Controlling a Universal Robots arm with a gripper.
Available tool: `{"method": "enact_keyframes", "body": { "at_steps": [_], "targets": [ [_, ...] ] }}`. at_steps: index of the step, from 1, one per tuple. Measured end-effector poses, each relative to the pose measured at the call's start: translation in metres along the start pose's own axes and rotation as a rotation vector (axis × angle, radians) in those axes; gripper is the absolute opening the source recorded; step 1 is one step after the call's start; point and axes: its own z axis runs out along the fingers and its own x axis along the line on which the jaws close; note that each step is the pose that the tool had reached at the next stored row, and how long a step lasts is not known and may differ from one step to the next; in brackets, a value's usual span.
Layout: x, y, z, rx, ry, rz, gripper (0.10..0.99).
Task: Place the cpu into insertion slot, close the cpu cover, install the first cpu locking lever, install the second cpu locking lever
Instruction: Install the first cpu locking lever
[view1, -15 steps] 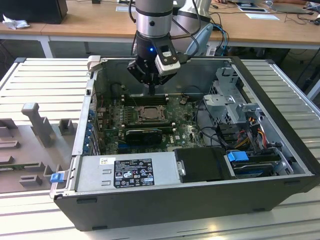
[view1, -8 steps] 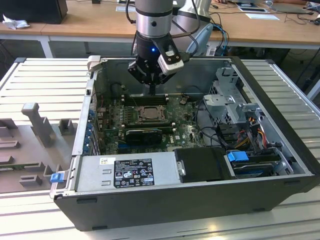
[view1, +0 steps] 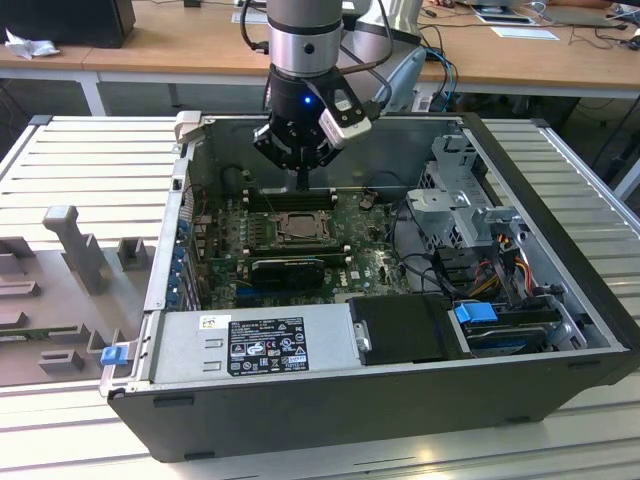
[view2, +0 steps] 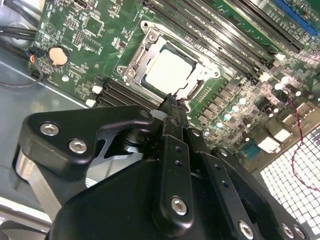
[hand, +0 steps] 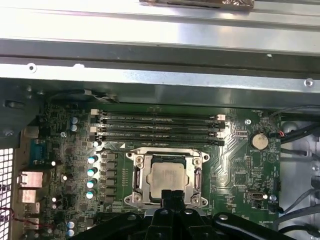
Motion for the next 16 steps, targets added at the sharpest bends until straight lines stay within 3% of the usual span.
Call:
{"method": "enact_keyframes", "body": {
  "at_steps": [16],
  "targets": [
    [0.0036,0.0,0.0016,0.0,0.0,0.0,0.106]
  ]
}}
